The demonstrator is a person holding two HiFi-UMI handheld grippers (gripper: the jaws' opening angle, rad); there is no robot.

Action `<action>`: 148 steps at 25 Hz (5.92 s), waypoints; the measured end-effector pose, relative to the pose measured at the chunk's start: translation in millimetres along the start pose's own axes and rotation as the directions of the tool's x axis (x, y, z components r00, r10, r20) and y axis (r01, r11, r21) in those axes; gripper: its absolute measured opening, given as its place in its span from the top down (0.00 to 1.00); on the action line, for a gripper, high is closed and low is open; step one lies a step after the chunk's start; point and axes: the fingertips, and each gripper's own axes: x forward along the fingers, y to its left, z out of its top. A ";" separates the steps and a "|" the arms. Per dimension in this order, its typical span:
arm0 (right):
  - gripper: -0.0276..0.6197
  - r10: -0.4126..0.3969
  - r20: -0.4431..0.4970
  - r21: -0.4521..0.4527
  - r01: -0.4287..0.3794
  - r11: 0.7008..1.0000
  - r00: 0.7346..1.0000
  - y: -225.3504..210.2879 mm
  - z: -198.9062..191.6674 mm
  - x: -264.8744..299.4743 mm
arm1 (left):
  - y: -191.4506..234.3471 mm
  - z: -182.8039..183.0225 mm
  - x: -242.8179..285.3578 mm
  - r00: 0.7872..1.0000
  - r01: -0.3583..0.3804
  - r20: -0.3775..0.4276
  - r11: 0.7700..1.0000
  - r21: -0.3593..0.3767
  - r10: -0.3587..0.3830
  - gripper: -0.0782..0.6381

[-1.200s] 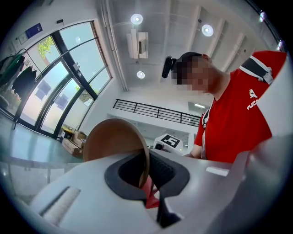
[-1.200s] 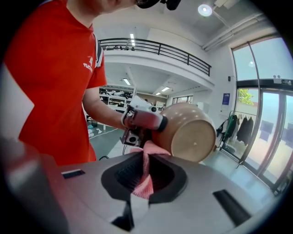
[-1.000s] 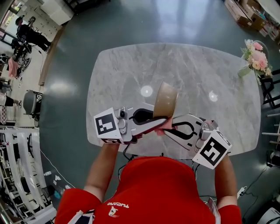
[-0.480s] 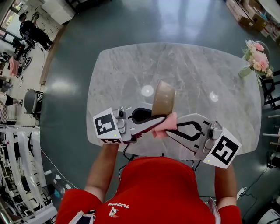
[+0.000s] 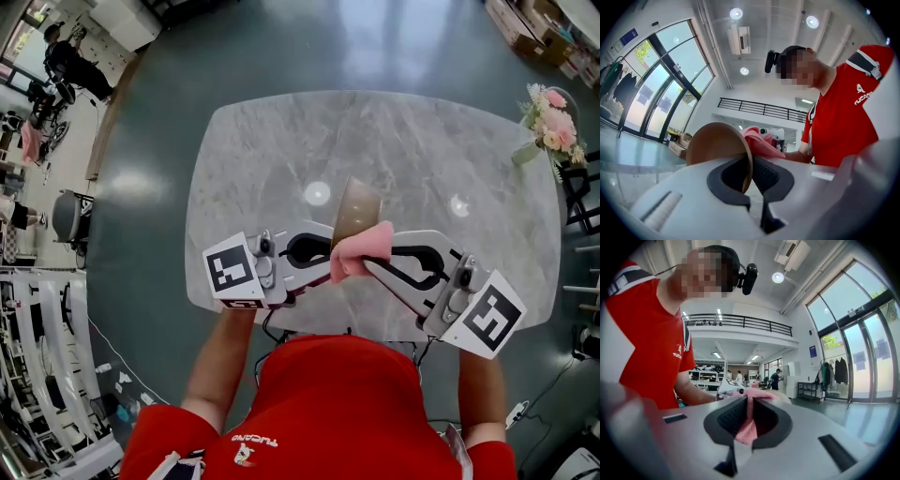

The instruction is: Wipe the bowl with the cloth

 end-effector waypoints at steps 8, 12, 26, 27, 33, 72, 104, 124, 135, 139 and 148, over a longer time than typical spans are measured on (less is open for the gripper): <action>0.93 -0.065 -0.022 -0.011 0.065 0.998 0.998 -14.3 7.1 -1.1 | -3.0 -5.2 -1.1 1.000 -0.006 -0.025 1.000 0.011 0.006 0.88; 0.93 -0.150 -0.032 -0.011 0.149 0.989 0.988 -33.7 3.8 -6.7 | -6.1 -8.0 2.3 0.999 0.001 -0.034 1.000 0.011 0.000 0.88; 0.93 -0.211 -0.047 0.025 0.213 0.977 0.976 -59.5 -5.0 -8.9 | -11.7 -13.3 -1.4 0.997 0.003 -0.078 1.000 0.023 -0.001 0.88; 0.93 -0.204 -0.045 0.022 0.205 0.979 0.978 -58.0 -4.2 -8.4 | -11.7 -13.0 -1.9 0.997 0.008 -0.076 0.999 0.031 -0.006 0.88; 0.93 -0.339 -0.105 -0.018 0.339 0.940 0.935 -87.7 -19.7 -10.8 | -13.6 -18.4 -2.2 0.992 0.010 -0.127 1.000 -0.005 -0.010 0.88; 0.93 -0.687 -0.198 0.012 0.702 0.712 0.699 -159.8 -119.3 -48.2 | 178.5 -168.1 5.5 0.381 -0.105 -0.810 0.892 0.441 0.445 0.87; 0.93 -0.668 -0.254 0.093 0.705 0.703 0.700 -166.3 -155.7 -73.9 | 238.8 -251.6 -1.2 0.100 0.125 -0.885 0.877 0.464 0.454 0.87; 0.93 -0.667 -0.255 0.100 0.705 0.702 0.700 -167.5 -158.2 -75.4 | 235.9 -248.8 2.6 0.143 0.115 -0.887 0.882 0.456 0.440 0.79; 0.93 -0.665 -0.246 0.095 0.701 0.707 0.705 -161.0 -155.9 -77.5 | 225.5 -199.2 11.4 0.320 -0.047 -0.767 0.818 0.574 0.557 0.70; 0.93 -0.662 -0.228 0.097 0.693 0.715 0.714 -157.8 -148.0 -77.0 | 213.5 -162.6 21.7 0.438 -0.172 -0.665 0.782 0.599 0.605 0.70; 0.93 -0.643 -0.133 0.146 0.657 0.740 0.754 -138.0 -109.9 -75.0 | 156.9 -77.4 39.8 0.711 -0.453 -0.366 0.789 0.414 0.600 0.71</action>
